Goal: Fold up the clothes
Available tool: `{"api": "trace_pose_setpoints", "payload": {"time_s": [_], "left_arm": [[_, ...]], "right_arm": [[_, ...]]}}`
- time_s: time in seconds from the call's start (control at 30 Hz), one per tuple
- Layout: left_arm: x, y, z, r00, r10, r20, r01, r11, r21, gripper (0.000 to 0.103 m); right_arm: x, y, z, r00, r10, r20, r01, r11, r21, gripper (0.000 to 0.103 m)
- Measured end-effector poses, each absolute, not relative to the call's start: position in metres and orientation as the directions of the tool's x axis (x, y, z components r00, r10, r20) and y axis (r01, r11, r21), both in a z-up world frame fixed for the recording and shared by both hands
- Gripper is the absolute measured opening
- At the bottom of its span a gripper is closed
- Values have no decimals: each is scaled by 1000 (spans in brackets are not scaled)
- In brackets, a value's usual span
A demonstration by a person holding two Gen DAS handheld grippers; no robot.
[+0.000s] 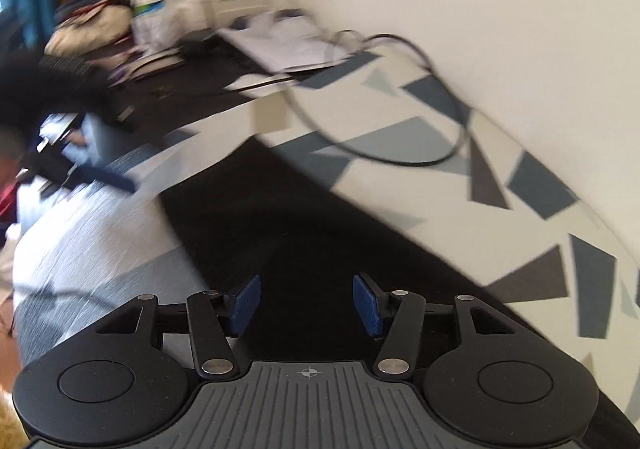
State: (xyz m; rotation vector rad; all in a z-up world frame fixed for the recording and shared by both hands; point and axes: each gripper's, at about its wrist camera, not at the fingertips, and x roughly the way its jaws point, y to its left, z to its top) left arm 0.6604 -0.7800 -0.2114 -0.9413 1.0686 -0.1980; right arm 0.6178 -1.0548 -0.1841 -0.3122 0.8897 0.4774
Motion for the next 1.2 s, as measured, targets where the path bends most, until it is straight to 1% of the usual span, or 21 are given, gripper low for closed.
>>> {"api": "trace_pose_setpoints", "payload": {"time_s": [0.13,0.23,0.3,0.33,0.37,0.53,0.8,0.9,0.93,0.97,1.0,1.03,1.07,1.1,1.13,1.17,1.2], "left_arm": [[661,-788,-205,493,-572,-656,-274,614,-741,75],[660,-794,-211,463,-619,-634,-306,560,-770,78],[656,-800,-219,442,-656,-612,-337,511,-791,80],[654,-804,-223,432,-672,-601,-352,489,-799,81],[652,-809,-226,423,-683,-596,-358,478,-802,81],[648,-836,-243,391,-718,-576,-369,451,-812,82],[658,-848,-253,503,-682,-531,-389,371,-843,82],[663,-853,-250,530,-654,-540,-381,386,-840,80],[665,-854,-246,538,-634,-555,-369,415,-831,68],[666,-855,-243,542,-603,-585,-362,461,-810,30],[668,-856,-241,533,-571,-625,-361,514,-778,12],[670,-856,-240,526,-538,-658,-362,559,-746,8],[670,-853,-240,531,-514,-674,-367,578,-729,7],[670,-851,-240,536,-502,-678,-360,591,-722,7],[670,-848,-239,542,-488,-684,-353,607,-712,7],[669,-847,-236,552,-461,-695,-339,637,-692,7],[669,-846,-232,562,-435,-704,-323,668,-670,7]], "right_arm": [[609,-1031,-201,533,272,-801,-567,818,-99,49],[615,-1027,-203,540,286,-792,-555,828,-80,48],[622,-1029,-202,536,297,-791,-540,840,-51,35],[625,-1030,-202,541,293,-789,-533,844,-52,20],[629,-1033,-201,536,300,-789,-523,852,-31,12],[644,-1057,-195,509,369,-778,-442,887,131,11],[641,-1070,-185,515,425,-745,-417,883,215,11],[640,-1072,-182,520,432,-737,-408,884,231,11],[639,-1072,-182,520,432,-737,-408,884,230,11],[638,-1071,-182,521,430,-737,-410,884,225,11],[636,-1069,-182,523,424,-739,-417,884,212,13],[635,-1067,-182,525,417,-742,-424,884,197,22],[632,-1065,-181,523,416,-744,-429,883,192,38],[629,-1065,-179,524,414,-744,-427,884,191,47],[623,-1067,-177,537,409,-738,-415,890,190,63],[618,-1070,-174,553,403,-729,-402,896,190,67],[612,-1077,-171,566,400,-721,-381,902,201,68]]}}
